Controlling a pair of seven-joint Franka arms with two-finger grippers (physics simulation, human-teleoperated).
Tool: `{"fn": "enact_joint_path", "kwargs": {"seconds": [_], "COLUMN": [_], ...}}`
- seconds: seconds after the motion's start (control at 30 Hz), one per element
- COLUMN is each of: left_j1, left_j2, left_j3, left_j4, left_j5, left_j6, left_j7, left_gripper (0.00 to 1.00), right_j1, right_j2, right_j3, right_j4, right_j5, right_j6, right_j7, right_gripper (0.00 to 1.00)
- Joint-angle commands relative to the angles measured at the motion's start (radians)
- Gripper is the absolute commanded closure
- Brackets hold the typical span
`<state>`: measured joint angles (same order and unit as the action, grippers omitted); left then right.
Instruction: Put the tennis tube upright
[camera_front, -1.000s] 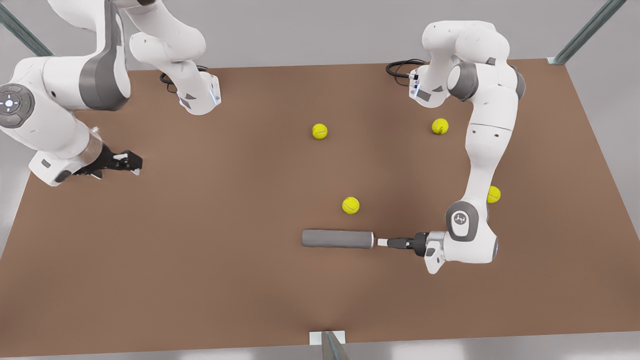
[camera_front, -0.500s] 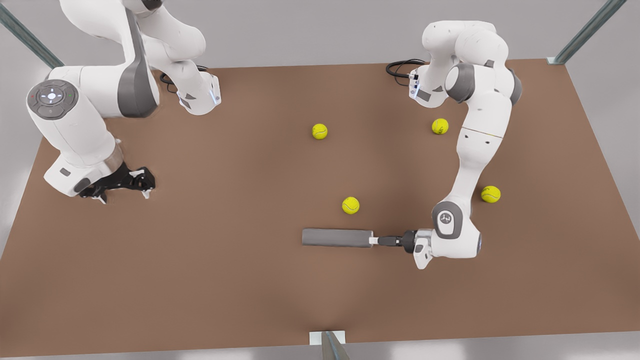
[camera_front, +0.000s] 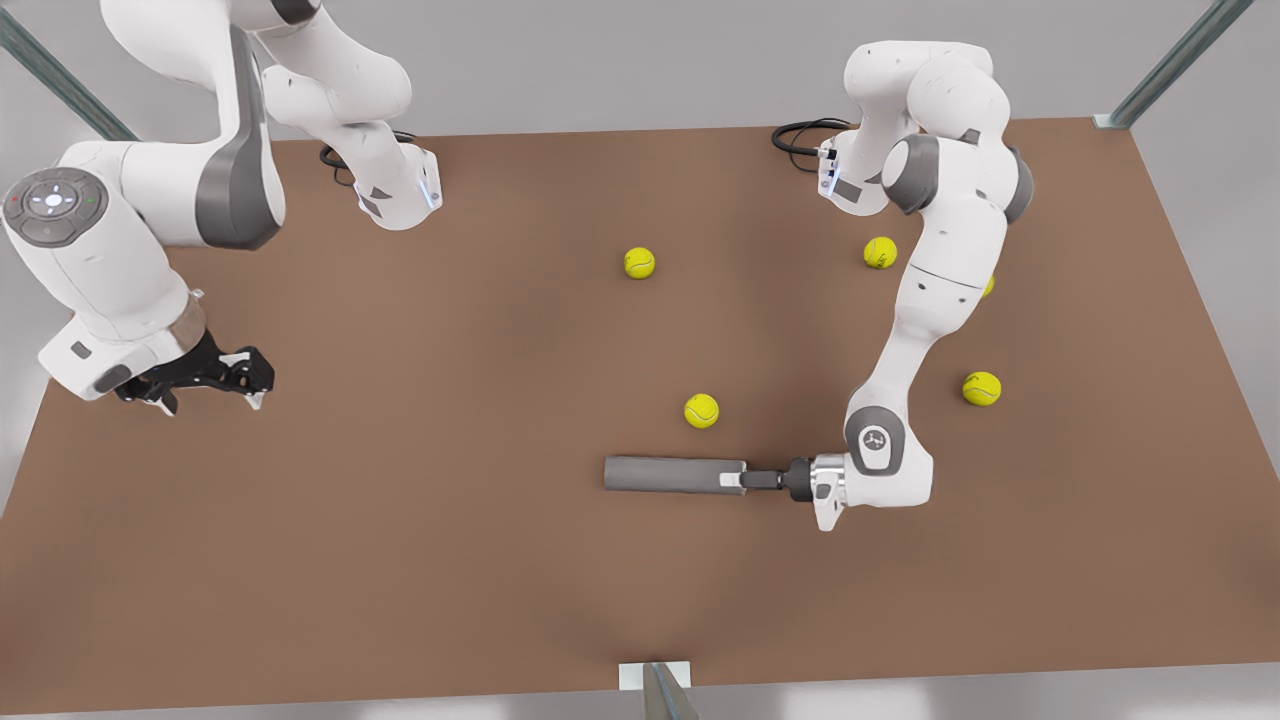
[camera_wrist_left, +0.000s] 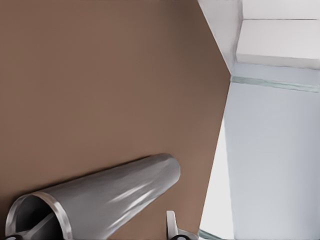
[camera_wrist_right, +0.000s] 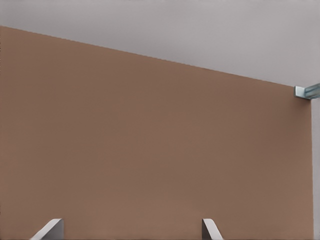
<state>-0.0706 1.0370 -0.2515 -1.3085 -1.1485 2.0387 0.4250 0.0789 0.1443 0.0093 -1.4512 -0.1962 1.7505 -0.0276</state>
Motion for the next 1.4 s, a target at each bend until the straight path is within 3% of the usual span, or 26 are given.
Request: {"fn": "enact_joint_path", "kwargs": {"seconds": [0.0, 0.47, 1.13, 1.17, 1.2, 1.23, 1.37], "left_j1": [0.0, -0.009, -0.035, -0.035, -0.034, -0.029, -0.017], "left_j2": [0.0, -0.005, -0.035, -0.037, -0.037, -0.038, -0.041], "left_j3": [0.0, -0.015, -0.078, -0.078, -0.078, -0.078, -0.078], "left_j4": [0.0, 0.002, -0.009, -0.009, -0.009, -0.009, -0.008], "left_j5": [-0.025, -0.158, -0.162, -0.162, -0.162, -0.16, -0.158], "left_j6": [0.0, 0.008, 0.095, 0.095, 0.095, 0.092, 0.087], "left_j7": [0.0, -0.005, -0.046, -0.046, -0.046, -0.048, -0.048], "left_gripper": [0.01, 0.01, 0.01, 0.08, 0.4, 0.58, 0.74], "right_j1": [-0.004, -0.001, 0.013, 0.013, 0.013, 0.013, 0.01], "right_j2": [0.001, 0.008, 0.024, 0.028, 0.028, 0.028, 0.032], "right_j3": [0.0, 0.0, 0.005, 0.005, 0.005, 0.005, 0.005], "right_j4": [-0.001, -0.018, -0.025, -0.025, -0.025, -0.025, -0.025], "right_j5": [0.0, 0.004, 0.001, 0.0, 0.0, 0.0, 0.0], "right_j6": [0.0, 0.012, 0.015, 0.017, 0.015, 0.017, 0.015], "right_j7": [0.0, 0.002, 0.011, 0.026, 0.025, 0.025, 0.025], "right_gripper": [0.0, 0.0, 0.0, 0.0, 0.0, 0.0, 0.0]}}
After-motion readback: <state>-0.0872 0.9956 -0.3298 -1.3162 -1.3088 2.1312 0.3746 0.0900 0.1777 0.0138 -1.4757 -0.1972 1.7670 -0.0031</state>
